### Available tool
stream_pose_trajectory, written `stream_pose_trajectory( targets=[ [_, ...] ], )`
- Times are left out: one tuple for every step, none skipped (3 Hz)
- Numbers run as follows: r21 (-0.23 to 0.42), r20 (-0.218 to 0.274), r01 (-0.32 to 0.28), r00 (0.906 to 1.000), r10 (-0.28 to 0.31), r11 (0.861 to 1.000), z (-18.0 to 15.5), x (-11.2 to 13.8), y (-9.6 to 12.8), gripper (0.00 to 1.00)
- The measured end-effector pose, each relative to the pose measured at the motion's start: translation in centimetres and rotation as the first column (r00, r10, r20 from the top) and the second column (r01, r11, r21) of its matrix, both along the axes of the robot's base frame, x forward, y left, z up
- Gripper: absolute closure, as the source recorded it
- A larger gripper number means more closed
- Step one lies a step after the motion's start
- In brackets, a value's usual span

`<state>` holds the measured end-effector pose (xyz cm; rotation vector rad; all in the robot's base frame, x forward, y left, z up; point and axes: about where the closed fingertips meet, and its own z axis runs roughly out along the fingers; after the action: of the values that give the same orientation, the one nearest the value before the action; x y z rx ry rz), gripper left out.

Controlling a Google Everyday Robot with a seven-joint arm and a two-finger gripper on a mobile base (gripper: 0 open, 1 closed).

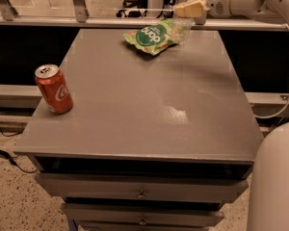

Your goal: Move water bottle near green rice chip bag

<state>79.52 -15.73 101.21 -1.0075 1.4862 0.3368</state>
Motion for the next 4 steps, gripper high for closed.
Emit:
stream_pose_trajectory(
  targets=[
    [-0.036, -0.037, -0.021, 0.9991, 0.02, 0.999, -1.7, 0.6, 1.1, 1.0],
    [-0.056, -0.072, -0.035, 0.9969, 0.031, 0.998, -3.1, 0.9, 1.7, 1.0],
    [-0.062, -0.102, -0.047, 0.994, 0.04, 0.997, -4.3, 1.1, 2.1, 1.0],
    [-0.06, -0.13, -0.057, 0.9904, 0.049, 0.997, -4.9, 1.2, 2.4, 0.85]
  ],
)
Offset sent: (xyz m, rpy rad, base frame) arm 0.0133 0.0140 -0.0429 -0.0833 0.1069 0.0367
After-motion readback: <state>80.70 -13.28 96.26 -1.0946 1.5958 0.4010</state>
